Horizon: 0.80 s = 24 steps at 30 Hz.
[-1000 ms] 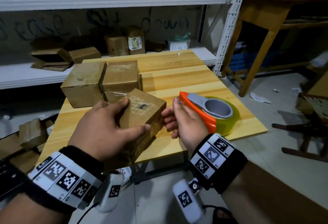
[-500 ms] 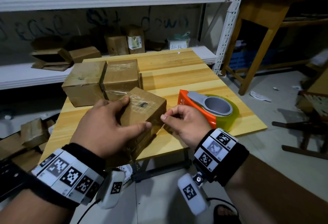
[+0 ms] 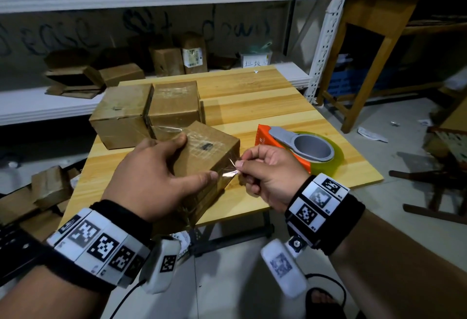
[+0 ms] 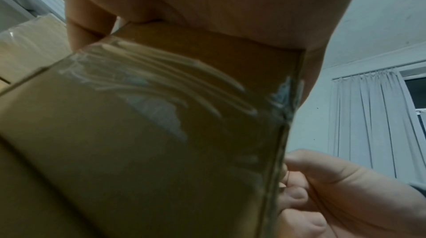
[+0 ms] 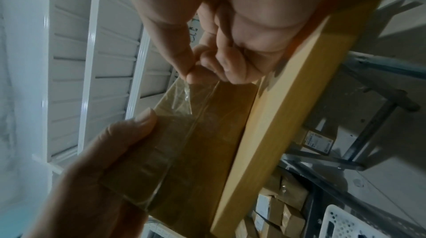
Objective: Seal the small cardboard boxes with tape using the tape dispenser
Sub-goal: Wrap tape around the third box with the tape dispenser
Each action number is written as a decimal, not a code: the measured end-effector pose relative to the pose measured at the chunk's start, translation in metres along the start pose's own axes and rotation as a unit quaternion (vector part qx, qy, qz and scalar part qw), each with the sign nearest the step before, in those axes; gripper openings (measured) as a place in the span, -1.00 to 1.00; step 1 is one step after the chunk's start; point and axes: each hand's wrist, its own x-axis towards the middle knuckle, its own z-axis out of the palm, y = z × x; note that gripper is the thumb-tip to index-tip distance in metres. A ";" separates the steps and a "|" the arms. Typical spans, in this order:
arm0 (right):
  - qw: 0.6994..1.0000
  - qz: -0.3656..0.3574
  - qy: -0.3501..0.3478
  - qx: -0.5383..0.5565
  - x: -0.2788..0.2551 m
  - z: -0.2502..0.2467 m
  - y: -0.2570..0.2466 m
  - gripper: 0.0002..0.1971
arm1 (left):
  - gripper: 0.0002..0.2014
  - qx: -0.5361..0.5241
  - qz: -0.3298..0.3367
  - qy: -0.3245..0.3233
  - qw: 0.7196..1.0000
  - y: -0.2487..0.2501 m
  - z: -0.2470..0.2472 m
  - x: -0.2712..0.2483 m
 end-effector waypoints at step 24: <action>0.923 -0.062 0.113 -0.363 0.003 0.015 0.010 -0.69 | 0.21 0.003 0.007 -0.002 1.000 0.000 0.001 0.000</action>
